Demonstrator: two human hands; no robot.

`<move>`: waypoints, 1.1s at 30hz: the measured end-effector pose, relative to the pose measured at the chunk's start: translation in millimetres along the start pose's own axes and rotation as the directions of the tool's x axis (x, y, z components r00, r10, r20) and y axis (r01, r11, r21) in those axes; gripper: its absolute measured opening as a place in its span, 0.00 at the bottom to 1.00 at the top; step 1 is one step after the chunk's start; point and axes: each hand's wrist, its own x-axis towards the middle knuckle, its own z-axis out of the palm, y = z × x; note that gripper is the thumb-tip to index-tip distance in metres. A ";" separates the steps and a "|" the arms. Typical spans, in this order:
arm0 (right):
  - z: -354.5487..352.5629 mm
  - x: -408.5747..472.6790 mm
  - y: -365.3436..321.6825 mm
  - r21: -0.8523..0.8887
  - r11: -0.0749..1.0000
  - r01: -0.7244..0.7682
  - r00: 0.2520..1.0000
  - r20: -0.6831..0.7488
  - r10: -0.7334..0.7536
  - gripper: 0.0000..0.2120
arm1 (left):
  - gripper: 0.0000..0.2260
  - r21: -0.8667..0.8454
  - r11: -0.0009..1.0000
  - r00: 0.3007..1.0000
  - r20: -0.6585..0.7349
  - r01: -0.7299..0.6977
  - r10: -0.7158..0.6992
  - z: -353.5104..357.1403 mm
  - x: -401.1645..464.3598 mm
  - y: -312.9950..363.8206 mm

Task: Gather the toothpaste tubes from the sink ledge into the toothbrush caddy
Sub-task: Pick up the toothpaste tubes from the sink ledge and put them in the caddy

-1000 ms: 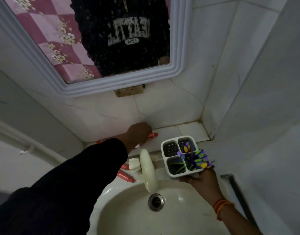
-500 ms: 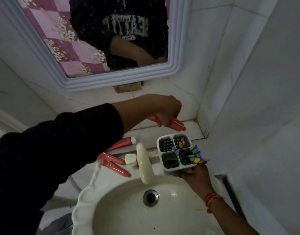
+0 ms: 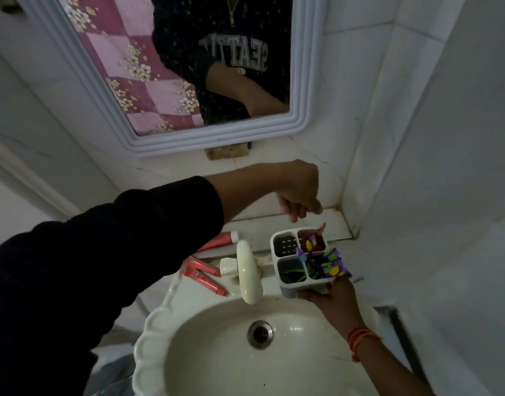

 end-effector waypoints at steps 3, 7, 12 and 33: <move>0.5 2.0 1.9 -0.020 1.000 -0.005 1.000 -0.020 0.005 0.35 | 0.12 -0.050 0.996 0.995 -0.052 0.078 -0.080 -6.9 0.5 -38.0; 0.5 4.2 8.3 -0.057 0.998 -0.017 0.999 -0.030 0.015 0.34 | 0.14 0.384 0.917 0.994 -0.063 0.102 -0.084 10.1 3.8 -105.1; 1.4 5.1 13.0 -0.103 0.995 -0.007 0.999 -0.041 0.003 0.32 | 0.22 0.494 0.845 0.979 -0.128 0.203 -0.160 47.9 13.4 -172.4; 4.4 4.2 9.5 -0.040 0.998 -0.046 0.998 -0.054 0.044 0.31 | 0.24 0.647 0.747 0.968 -0.056 -0.152 0.245 13.1 -37.1 -76.1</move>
